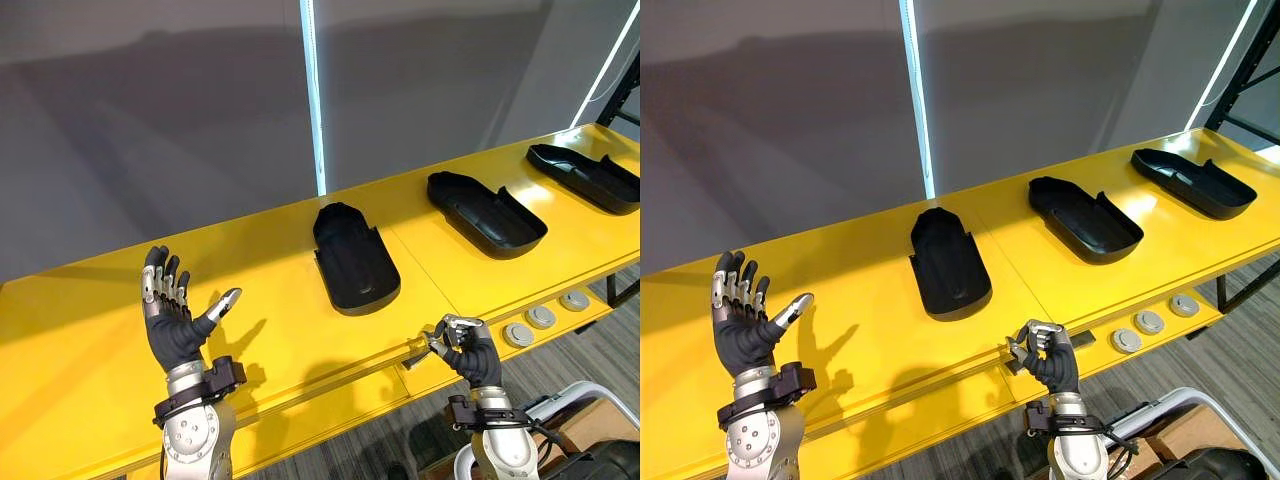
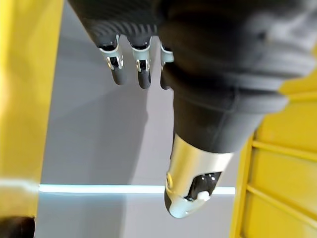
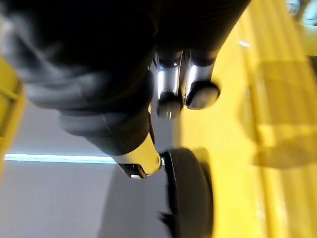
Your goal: Walk over and take plastic housings, then place them on the shelf
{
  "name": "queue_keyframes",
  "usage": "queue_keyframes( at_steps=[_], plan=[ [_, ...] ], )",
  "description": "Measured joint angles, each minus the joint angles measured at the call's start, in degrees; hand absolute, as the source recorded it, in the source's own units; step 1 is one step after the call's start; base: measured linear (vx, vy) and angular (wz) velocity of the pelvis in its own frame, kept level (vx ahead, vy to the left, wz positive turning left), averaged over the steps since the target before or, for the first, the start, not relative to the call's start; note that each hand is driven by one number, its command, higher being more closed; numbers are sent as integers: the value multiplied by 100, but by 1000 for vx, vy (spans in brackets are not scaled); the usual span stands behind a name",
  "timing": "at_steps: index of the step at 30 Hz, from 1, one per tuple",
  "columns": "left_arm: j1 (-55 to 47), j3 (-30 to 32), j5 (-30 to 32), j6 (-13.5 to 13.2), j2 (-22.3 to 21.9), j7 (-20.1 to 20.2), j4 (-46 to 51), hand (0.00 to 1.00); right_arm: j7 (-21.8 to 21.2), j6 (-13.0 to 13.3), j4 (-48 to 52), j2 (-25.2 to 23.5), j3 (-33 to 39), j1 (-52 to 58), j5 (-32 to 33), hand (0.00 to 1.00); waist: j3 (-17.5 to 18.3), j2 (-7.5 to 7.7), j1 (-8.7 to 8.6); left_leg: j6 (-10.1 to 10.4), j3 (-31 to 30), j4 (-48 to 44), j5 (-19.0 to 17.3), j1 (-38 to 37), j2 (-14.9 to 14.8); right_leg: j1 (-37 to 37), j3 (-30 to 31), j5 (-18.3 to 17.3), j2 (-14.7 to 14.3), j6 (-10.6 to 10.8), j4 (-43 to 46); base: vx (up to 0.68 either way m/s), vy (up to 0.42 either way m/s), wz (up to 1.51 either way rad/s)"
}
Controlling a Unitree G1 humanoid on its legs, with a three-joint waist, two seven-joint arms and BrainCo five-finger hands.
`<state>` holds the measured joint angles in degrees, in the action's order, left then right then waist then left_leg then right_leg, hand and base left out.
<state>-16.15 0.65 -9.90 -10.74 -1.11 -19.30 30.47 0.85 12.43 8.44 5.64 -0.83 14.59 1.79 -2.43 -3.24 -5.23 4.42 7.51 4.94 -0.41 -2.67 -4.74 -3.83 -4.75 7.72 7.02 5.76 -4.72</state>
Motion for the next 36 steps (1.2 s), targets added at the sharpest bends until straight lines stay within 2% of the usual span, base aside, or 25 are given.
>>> queue_keyframes(
  at_steps=[6,10,24,29,32,34,35,36],
  plan=[
    [-214,-4,-487,-310,-17,313,-5,0,263,-1,-1333,6,-142,-1049,-3,100,-8,6,175,-30,-329,-1,69,46,55,145,-332,-29,93,34,0,23,9,28],
    [-270,3,-689,-484,-13,342,-6,0,551,-5,-1700,29,-140,-1546,-6,100,-24,7,350,-45,-521,20,83,129,134,180,-516,-56,174,67,1,7,16,28],
    [-381,3,-914,-504,-7,376,-7,0,967,-37,-2267,13,-22,-2317,-46,100,-266,92,422,-142,-832,21,154,162,302,347,-842,-126,361,160,8,28,22,14],
    [-380,5,-909,-504,-10,372,-6,0,1083,-59,-2207,-10,123,-2360,-59,100,-329,99,419,-142,-853,23,154,150,310,370,-856,-139,369,169,9,5,7,3],
    [-380,5,-884,-503,-25,369,-2,0,1085,-113,-1474,-159,82,-2108,-116,100,-376,108,411,-137,-848,24,150,150,301,370,-853,-146,363,170,9,0,0,0],
    [-381,10,-847,-503,-36,362,8,0,1000,-106,-598,-224,-186,-1898,-267,100,-403,147,389,-129,-823,24,142,140,293,368,-846,-147,358,168,9,11,14,-4],
    [-380,10,-834,-503,-36,361,11,0,981,-106,-474,-224,-259,-1896,-274,0,-407,154,381,-129,-819,23,142,139,293,368,-843,-147,358,168,9,7,13,-4],
    [-379,9,-794,-503,-36,361,15,0,926,-87,-307,-224,-364,-1903,-294,0,-412,166,370,-128,-817,23,142,137,293,368,-841,-147,358,168,9,0,0,0]
  ],
)
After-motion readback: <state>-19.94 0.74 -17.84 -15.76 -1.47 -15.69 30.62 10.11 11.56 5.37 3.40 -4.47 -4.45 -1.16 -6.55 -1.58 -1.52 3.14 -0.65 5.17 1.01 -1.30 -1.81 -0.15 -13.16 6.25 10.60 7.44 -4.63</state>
